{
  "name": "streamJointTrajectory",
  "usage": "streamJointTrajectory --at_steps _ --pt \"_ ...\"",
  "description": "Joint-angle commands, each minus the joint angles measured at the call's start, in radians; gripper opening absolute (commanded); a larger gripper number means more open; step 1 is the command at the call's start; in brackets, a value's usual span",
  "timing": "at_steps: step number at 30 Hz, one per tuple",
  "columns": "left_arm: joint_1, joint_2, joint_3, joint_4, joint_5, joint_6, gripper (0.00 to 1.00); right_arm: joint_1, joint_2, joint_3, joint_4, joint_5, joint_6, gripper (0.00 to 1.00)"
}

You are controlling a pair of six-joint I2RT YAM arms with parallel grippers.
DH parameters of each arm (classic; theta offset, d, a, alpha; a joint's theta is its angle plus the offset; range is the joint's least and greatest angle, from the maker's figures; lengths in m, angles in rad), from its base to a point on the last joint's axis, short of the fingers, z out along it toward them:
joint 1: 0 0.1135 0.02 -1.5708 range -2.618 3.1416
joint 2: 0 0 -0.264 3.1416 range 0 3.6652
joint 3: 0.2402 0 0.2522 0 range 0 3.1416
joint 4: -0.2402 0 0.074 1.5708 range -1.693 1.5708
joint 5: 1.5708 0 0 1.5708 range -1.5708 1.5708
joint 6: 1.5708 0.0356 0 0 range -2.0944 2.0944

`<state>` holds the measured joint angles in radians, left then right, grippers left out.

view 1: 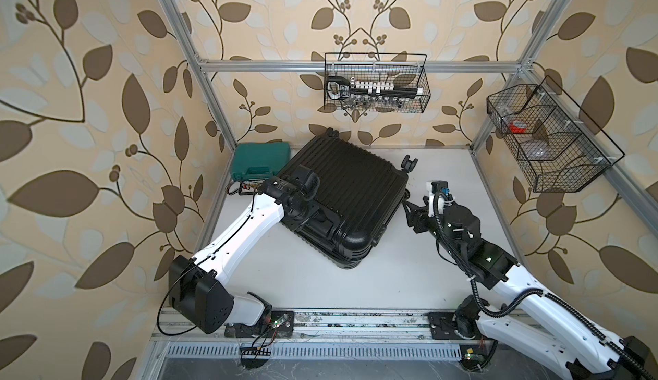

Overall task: Close the suitcase zippers
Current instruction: Adjust the suitcase at the center of the board.

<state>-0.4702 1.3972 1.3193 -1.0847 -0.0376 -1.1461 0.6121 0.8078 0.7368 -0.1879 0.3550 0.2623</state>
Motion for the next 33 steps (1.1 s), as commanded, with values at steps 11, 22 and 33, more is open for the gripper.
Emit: streamJointTrajectory --at_steps 11,22,33 --pt "-0.014 0.088 0.084 0.065 -0.010 0.310 0.20 -0.153 -0.016 0.081 -0.103 -0.013 -0.090 0.71" --pt "-0.008 0.215 0.217 0.132 -0.082 0.685 0.18 -0.252 -0.006 0.106 -0.117 -0.100 -0.111 0.72" --pt "0.082 0.437 0.476 0.104 -0.006 0.983 0.15 -0.424 0.011 0.136 -0.151 -0.257 -0.121 0.72"
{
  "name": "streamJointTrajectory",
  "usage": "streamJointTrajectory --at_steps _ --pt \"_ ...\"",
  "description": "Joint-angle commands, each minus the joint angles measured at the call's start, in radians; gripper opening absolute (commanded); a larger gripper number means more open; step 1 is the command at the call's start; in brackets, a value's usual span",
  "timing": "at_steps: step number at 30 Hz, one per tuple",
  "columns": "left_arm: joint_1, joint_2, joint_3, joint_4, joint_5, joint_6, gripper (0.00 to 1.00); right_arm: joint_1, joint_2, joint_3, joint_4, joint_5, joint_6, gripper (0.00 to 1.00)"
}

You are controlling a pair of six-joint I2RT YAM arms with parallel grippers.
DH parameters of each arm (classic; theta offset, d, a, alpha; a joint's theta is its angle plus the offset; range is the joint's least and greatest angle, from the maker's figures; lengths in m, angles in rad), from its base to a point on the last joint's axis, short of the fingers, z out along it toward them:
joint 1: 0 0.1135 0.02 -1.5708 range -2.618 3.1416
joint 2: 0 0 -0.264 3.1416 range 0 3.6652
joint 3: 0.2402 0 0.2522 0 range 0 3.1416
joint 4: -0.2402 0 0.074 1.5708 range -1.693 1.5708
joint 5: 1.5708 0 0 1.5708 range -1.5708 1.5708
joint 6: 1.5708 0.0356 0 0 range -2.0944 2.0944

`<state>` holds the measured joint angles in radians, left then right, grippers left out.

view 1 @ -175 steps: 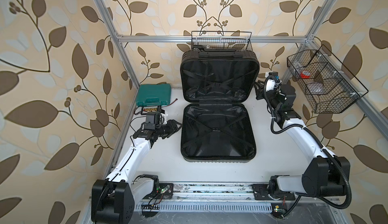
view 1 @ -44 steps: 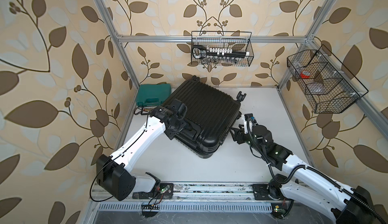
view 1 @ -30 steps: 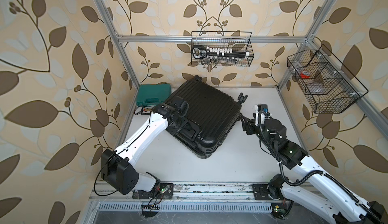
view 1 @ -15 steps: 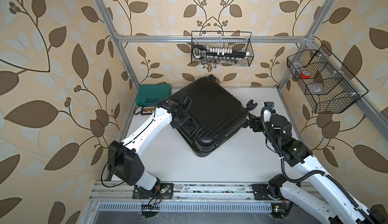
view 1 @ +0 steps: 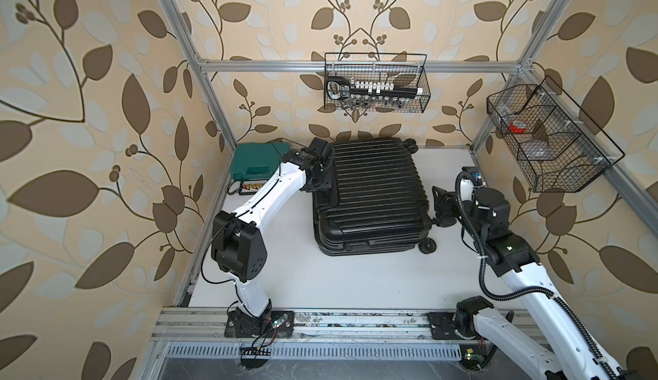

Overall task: Close the suitcase zippers
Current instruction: Adjust the suitcase at the center of the board.

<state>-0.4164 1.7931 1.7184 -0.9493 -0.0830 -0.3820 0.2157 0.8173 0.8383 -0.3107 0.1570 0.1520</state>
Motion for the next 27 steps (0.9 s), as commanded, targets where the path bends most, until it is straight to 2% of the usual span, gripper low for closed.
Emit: streamJointTrajectory --at_steps 1,11,19,27 --pt "0.040 0.063 0.108 -0.047 0.043 0.233 0.15 -0.040 0.002 0.037 -0.029 -0.065 -0.011 0.72" --pt "0.151 0.284 0.520 -0.193 0.071 0.381 0.10 -0.144 0.040 -0.006 -0.049 -0.103 0.051 0.74" --pt "0.209 0.317 0.574 -0.169 0.108 0.459 0.09 -0.154 0.027 -0.131 0.000 -0.200 0.114 0.73" --pt "0.261 0.375 0.706 -0.197 0.141 0.503 0.09 -0.151 -0.086 -0.352 0.137 -0.444 0.217 0.64"
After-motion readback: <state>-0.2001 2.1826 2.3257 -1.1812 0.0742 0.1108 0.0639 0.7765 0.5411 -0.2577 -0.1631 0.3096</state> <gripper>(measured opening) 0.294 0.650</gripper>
